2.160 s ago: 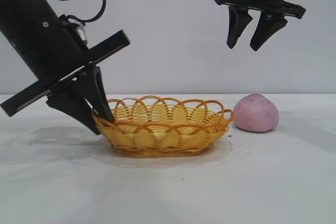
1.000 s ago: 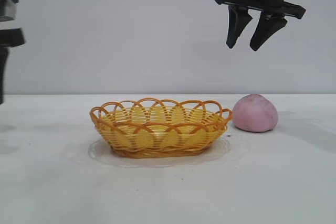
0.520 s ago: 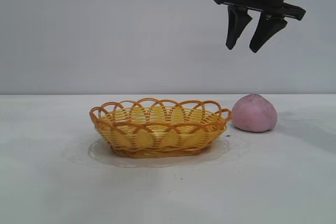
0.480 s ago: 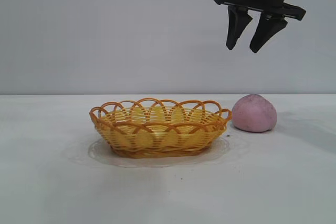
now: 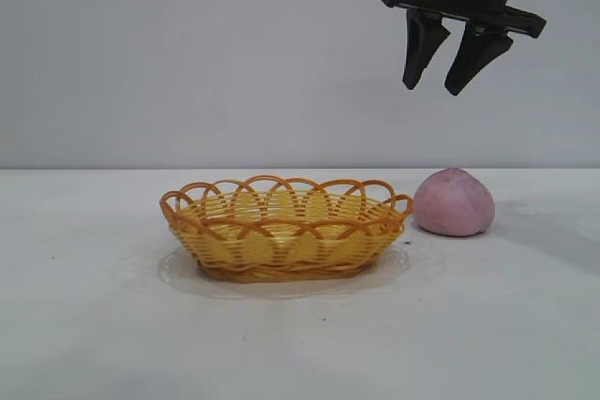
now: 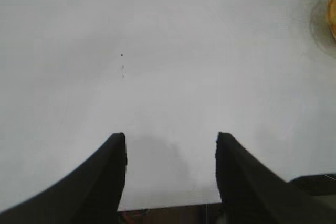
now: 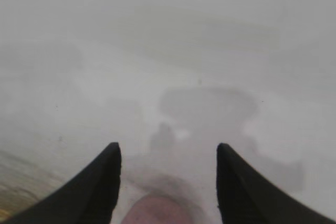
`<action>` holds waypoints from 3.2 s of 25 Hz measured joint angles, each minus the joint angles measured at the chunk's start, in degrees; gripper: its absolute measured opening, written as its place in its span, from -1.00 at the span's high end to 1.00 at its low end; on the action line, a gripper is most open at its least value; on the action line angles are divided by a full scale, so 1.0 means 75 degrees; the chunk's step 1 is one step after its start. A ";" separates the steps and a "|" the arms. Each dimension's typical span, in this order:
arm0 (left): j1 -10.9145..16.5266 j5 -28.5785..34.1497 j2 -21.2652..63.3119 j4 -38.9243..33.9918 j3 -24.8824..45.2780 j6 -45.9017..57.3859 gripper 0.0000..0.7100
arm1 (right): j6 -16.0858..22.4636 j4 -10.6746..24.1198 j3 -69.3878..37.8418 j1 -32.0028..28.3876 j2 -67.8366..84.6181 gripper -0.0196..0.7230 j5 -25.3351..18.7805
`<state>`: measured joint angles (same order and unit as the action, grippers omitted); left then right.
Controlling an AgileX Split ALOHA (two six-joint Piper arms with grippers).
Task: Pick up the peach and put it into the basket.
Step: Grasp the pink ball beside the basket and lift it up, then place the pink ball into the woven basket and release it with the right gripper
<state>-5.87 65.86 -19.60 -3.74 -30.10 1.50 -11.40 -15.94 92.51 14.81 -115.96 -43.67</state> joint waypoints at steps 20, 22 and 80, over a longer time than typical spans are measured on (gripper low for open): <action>0.0000 -0.0231 0.2745 0.0351 0.0311 -0.0013 0.05 | -0.0179 0.0000 0.0000 0.0026 -0.0455 -0.12 -0.1920; 0.0000 -0.0231 0.2745 0.0351 0.0311 -0.0013 0.05 | -0.0179 0.0000 0.0000 0.0026 -0.0563 -0.12 -0.2021; 0.1392 -0.0231 0.2756 0.0351 0.0311 -0.0013 0.05 | -0.1090 -0.1046 0.0074 0.1770 0.0201 -0.10 -0.2393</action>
<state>4.57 64.12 1.07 -1.10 -27.77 1.40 -19.58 -23.78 93.07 28.09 -114.45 -61.62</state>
